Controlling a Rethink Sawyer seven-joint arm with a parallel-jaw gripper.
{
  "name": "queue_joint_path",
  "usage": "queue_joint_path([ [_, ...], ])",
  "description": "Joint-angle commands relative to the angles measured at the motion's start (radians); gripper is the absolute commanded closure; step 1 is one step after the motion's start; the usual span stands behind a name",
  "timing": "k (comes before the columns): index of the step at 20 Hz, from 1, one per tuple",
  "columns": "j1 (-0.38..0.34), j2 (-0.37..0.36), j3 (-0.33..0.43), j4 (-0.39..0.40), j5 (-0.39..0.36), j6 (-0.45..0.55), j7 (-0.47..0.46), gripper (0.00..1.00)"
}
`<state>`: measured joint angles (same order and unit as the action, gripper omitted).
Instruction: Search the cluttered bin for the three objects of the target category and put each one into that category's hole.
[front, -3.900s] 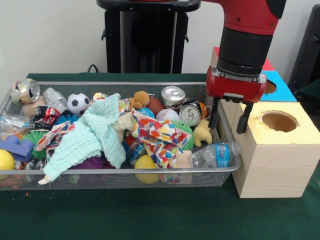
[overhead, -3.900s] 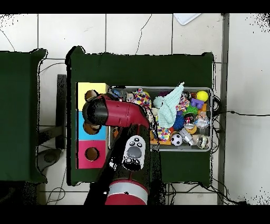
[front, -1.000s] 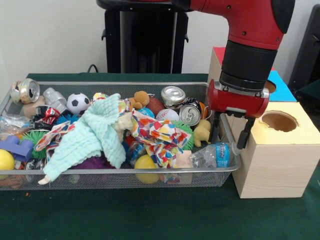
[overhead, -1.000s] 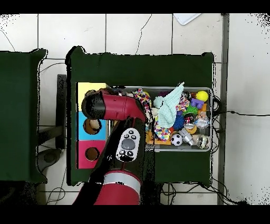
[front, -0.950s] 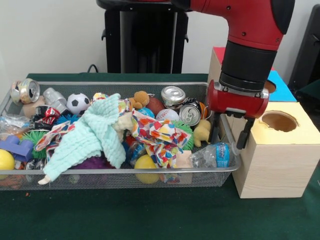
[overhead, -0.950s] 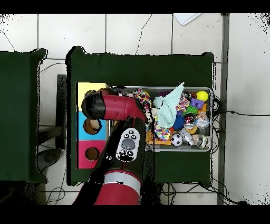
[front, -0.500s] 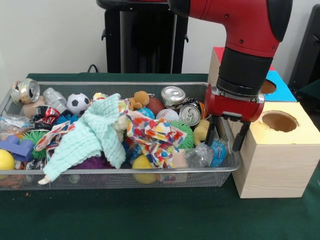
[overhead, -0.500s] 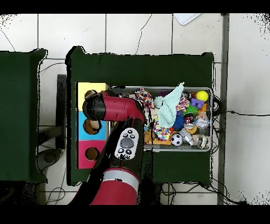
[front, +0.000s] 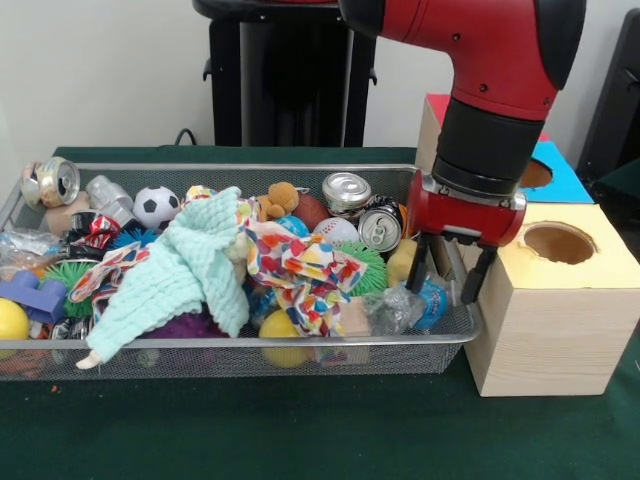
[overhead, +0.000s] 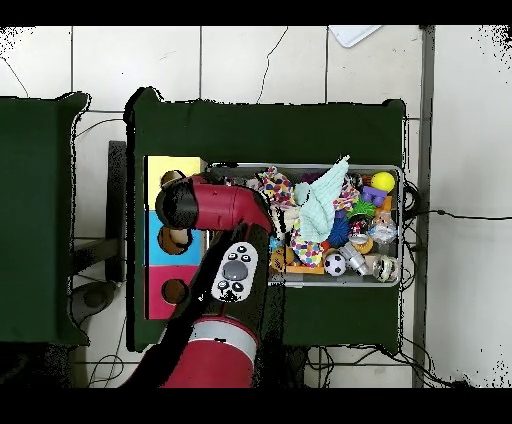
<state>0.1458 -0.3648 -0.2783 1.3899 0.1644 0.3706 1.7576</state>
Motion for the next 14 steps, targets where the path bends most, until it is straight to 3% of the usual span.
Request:
queue_joint_path([
  [1,0.03,0.133,0.05,-0.025,-0.073,0.149,0.063,0.0],
  [14,0.055,0.177,-0.003,-0.067,-0.066,0.276,0.095,0.0],
])
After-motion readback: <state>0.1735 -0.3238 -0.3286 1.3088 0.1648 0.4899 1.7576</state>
